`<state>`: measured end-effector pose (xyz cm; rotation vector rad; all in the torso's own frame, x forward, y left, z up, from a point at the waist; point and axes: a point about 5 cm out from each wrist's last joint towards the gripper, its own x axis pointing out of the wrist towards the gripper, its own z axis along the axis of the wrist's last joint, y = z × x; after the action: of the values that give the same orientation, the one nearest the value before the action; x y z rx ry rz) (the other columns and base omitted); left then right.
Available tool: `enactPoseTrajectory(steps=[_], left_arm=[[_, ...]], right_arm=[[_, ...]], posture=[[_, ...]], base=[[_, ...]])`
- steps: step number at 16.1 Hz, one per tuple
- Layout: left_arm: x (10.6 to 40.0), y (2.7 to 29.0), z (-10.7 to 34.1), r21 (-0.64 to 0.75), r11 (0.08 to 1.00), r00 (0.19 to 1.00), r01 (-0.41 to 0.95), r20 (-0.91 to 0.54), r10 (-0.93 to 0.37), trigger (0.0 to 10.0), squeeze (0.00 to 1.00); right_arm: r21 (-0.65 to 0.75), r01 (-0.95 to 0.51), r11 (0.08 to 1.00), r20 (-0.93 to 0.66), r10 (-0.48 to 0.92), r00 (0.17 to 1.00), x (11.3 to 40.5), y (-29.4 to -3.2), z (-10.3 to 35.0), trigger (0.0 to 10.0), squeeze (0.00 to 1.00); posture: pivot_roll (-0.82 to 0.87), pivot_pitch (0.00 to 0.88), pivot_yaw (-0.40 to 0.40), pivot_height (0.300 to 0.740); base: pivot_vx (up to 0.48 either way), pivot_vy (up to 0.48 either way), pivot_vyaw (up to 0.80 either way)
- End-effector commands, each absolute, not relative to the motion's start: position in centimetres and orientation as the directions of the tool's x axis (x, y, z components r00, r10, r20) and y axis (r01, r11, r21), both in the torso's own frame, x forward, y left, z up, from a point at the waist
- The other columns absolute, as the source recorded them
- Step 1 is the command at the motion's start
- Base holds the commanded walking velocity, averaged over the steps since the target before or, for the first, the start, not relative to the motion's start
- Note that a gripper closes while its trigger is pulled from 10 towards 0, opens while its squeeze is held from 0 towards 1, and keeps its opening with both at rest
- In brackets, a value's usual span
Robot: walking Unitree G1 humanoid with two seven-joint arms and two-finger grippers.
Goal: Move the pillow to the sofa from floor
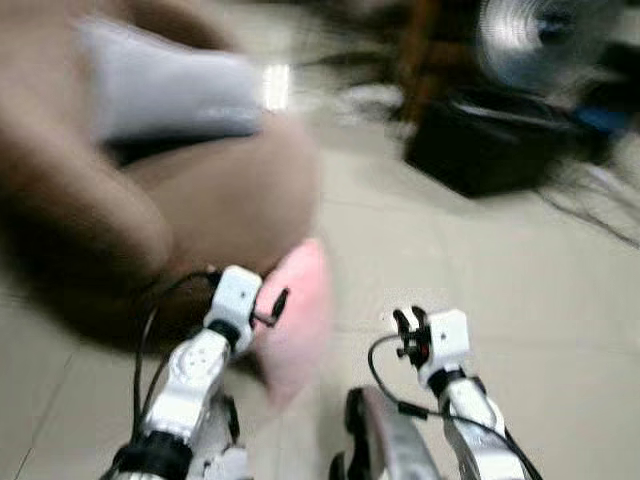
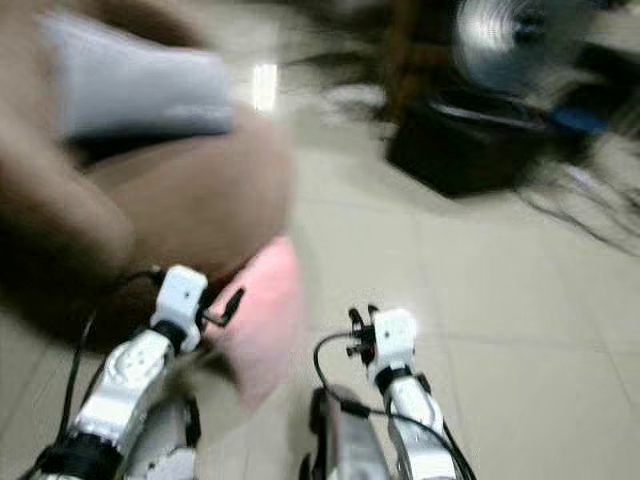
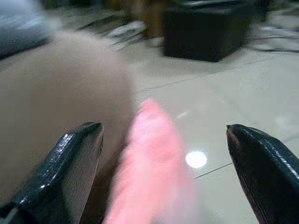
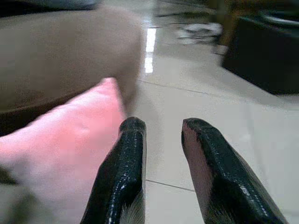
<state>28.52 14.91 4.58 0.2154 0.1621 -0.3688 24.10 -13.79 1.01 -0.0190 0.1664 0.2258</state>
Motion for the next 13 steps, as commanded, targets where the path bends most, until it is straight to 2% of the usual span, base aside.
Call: enactPoseTrajectory(steps=[1,3,7,9,13], left_arm=[[28.8,14.0,4.8,0.173,0.899,0.91,0.402,-0.183,-0.372,10.0,0.0],[28.7,14.0,4.5,0.171,0.902,0.912,0.396,-0.187,-0.364,10.0,0.0],[28.8,15.2,4.4,0.211,0.916,0.934,0.34,-0.185,-0.304,10.0,0.0],[28.3,16.7,4.3,0.241,0.921,0.945,0.307,-0.192,-0.265,10.0,0.0],[27.6,18.1,3.8,0.279,0.913,0.945,0.299,-0.217,-0.243,10.0,0.0]], right_arm=[[-0.001,-0.194,0.981,-0.159,0.191,0.969,24.3,-14.5,1.3,10.0,0.0],[-0.005,-0.205,0.979,-0.163,0.201,0.966,24.4,-14.6,1.4,10.0,0.0],[-0.023,-0.252,0.968,-0.171,0.244,0.954,24.8,-14.2,1.5,10.0,0.0],[-0.064,-0.366,0.928,-0.189,0.349,0.918,24.7,-13.0,1.4,10.0,0.0],[-0.059,-0.397,0.916,-0.198,0.379,0.904,24.5,-12.6,1.2,10.0,0.0]], posture=[[0.09,0.069,-0.129,0.59],[0.09,0.069,-0.14,0.59],[0.11,0.07,-0.158,0.59],[0.11,0.069,-0.16,0.59],[0.11,0.069,-0.156,0.59]], base=[[0.382,0.0,-0.8],[0.386,0.0,-0.65],[0.379,0.0,0.0],[0.0,0.0,0.8],[0.0,0.0,0.8]])
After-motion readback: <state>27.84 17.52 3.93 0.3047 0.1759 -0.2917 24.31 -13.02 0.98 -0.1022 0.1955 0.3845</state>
